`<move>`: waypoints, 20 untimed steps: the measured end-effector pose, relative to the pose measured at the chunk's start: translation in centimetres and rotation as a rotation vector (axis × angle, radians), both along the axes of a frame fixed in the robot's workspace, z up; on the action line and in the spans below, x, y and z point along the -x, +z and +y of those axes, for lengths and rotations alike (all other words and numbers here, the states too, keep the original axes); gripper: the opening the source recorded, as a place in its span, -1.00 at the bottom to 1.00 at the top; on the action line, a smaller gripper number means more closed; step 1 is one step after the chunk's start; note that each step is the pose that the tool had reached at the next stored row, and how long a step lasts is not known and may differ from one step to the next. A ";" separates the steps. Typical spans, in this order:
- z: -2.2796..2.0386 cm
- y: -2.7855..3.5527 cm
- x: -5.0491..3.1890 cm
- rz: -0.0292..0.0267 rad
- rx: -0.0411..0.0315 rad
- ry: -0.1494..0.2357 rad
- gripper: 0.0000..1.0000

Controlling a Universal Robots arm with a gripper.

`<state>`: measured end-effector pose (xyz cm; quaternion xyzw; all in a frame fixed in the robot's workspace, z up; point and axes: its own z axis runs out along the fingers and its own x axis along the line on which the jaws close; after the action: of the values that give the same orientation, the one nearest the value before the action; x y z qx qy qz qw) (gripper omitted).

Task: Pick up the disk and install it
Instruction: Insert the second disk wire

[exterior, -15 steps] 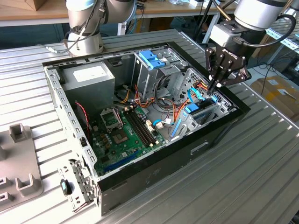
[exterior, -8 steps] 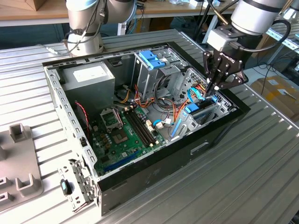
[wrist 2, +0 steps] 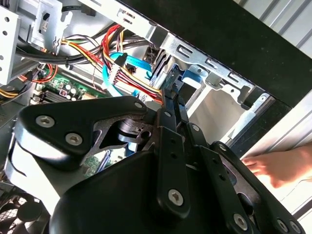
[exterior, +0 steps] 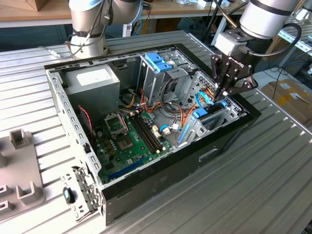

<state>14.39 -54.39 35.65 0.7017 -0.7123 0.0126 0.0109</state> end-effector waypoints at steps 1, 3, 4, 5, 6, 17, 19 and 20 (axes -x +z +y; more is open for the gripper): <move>0.00 -0.05 0.01 0.0000 -0.0002 0.000 -0.68; -0.02 -0.20 0.04 0.0000 -0.0003 0.000 -0.68; -0.03 -0.23 0.04 0.0000 0.0000 0.000 -0.68; -0.03 -0.24 0.05 0.0000 0.0000 0.000 -0.68; -0.03 -0.25 0.05 0.0000 -0.0001 0.000 -0.68; -0.24 -0.54 0.20 0.0000 -0.0004 0.000 -0.68; -0.24 -0.60 0.20 0.0000 -0.0001 0.000 -0.68; -0.24 -0.64 0.20 0.0000 -0.0002 0.000 -0.68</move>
<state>14.19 -54.63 35.00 0.7017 -0.7123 0.0126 0.0109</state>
